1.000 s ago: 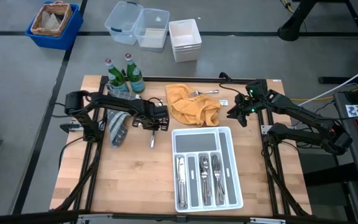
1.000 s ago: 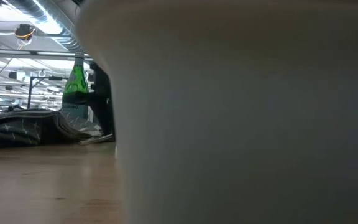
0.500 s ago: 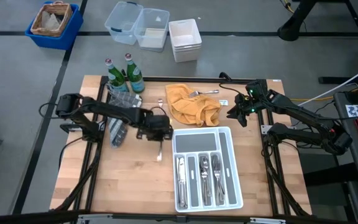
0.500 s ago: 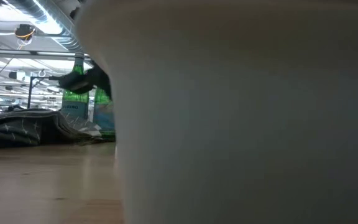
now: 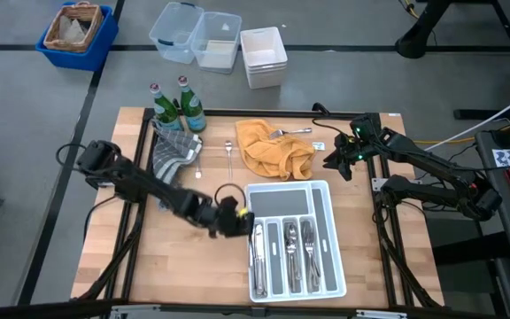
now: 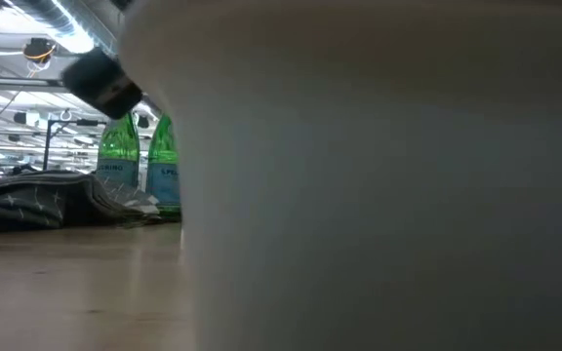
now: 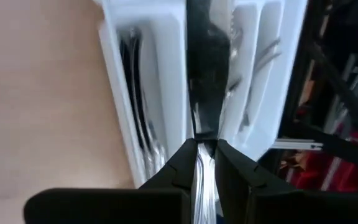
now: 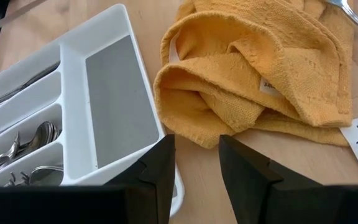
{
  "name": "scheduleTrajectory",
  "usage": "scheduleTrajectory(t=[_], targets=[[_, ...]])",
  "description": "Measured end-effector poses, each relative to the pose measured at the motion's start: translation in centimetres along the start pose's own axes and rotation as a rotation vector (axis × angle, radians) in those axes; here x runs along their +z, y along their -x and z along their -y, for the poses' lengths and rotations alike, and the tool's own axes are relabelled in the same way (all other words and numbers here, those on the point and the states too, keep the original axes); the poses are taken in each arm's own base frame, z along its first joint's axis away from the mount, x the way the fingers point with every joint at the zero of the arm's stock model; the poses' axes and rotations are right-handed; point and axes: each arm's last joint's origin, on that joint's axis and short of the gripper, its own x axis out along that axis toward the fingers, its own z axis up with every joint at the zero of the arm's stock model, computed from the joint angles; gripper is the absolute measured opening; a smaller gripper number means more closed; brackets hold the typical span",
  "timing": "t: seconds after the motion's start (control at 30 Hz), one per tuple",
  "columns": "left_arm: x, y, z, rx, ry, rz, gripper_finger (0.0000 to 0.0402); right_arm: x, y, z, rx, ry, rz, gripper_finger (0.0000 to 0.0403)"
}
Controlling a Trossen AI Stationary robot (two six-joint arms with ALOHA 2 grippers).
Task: Sort silverware
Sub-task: Put the table knife into the silverware tray
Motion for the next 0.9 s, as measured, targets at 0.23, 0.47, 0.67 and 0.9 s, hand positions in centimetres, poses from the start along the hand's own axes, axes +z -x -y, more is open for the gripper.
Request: scheduleTrajectory(t=[0.23, 0.47, 0.67, 0.9], targets=[[-4.1, -2.7, -1.6, -0.09, 0.085, -0.024, 0.0033, 0.0, 0.0, 0.0, 0.0, 0.0, 0.0, 0.0127], [-5.2, -5.1, -3.2, -0.087, 0.122, -0.04, 0.0033, 0.0, 0.0, 0.0, 0.0, 0.0, 0.0, 0.0127], [-5.0, -6.0, -4.0, -0.053, 0.116, -0.022, 0.0033, 0.0, 0.0, 0.0, 0.0, 0.0, 0.0, 0.0127], [-5.0, -6.4, -4.3, -0.039, 0.072, -0.017, 0.0036, 0.0, 0.0, 0.0, 0.0, -0.001, -0.001, 0.0127]])
